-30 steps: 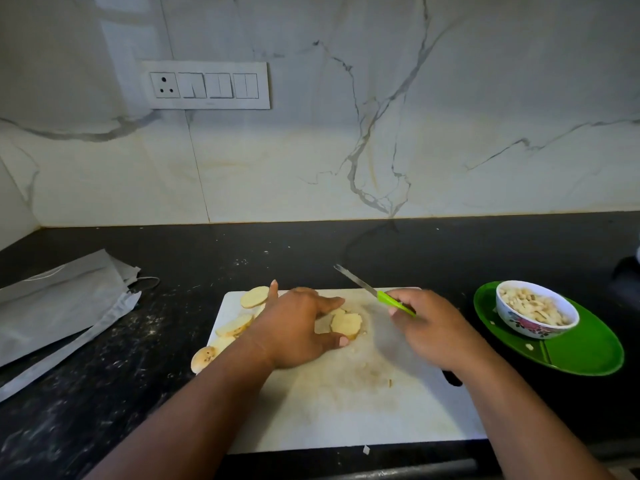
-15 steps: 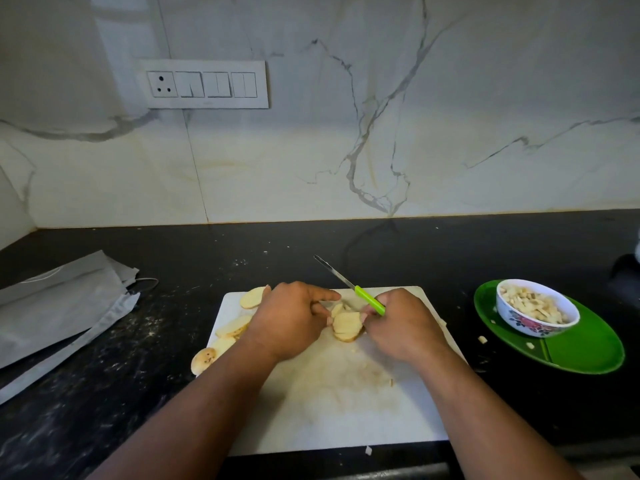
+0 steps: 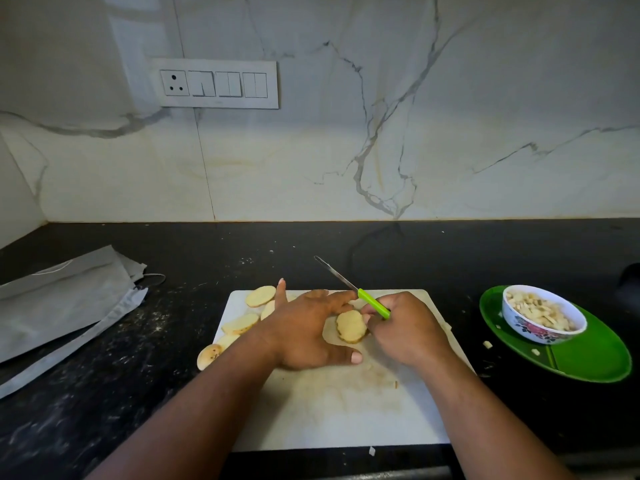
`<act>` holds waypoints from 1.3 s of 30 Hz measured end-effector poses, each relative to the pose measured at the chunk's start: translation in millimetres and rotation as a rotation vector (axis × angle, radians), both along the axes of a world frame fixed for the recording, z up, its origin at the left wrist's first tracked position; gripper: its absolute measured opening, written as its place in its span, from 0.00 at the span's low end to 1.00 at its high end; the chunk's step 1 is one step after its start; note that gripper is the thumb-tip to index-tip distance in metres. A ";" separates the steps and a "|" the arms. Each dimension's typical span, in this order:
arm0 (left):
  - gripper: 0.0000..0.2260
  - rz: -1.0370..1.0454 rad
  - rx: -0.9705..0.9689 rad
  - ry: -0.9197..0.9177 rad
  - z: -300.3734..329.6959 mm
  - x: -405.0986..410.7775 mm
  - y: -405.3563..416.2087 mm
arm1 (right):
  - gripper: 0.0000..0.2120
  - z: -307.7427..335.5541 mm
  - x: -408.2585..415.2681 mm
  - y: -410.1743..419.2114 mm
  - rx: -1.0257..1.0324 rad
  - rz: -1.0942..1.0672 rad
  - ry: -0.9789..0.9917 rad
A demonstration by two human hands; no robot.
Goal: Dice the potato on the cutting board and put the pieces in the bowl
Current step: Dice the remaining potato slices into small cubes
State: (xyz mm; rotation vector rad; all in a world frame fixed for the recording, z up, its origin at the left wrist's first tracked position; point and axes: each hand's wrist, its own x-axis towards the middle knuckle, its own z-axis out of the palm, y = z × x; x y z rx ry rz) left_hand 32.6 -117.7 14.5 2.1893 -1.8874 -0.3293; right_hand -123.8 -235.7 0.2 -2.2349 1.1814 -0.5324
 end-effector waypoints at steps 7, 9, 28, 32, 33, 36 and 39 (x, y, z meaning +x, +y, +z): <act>0.39 0.084 -0.039 -0.055 -5.3 8.8 -0.5 | 0.09 3.8 -10.3 5.2 -0.014 -0.025 -0.079; 0.32 0.070 -0.053 -0.038 -5.2 6.5 -1.3 | 0.10 10.8 -17.2 13.0 -0.032 0.011 -0.122; 0.19 0.100 -0.051 -0.042 -3.0 -5.3 -5.8 | 0.28 22.5 -49.7 92.2 -0.315 0.053 0.207; 0.18 0.087 -0.040 -0.089 -1.4 -7.6 -6.5 | 0.30 17.0 -43.6 96.0 -0.297 0.053 0.241; 0.18 0.098 -0.043 -0.079 -1.4 -8.1 -6.9 | 0.30 16.5 -41.7 97.1 -0.290 0.053 0.242; 0.15 0.128 -0.071 -0.060 -3.4 -9.0 -6.8 | 0.30 16.2 -35.1 103.7 -0.282 0.052 0.257; 0.13 0.149 -0.098 -0.053 -5.8 -10.9 -7.1 | 0.30 16.9 -34.0 104.8 -0.241 0.047 0.282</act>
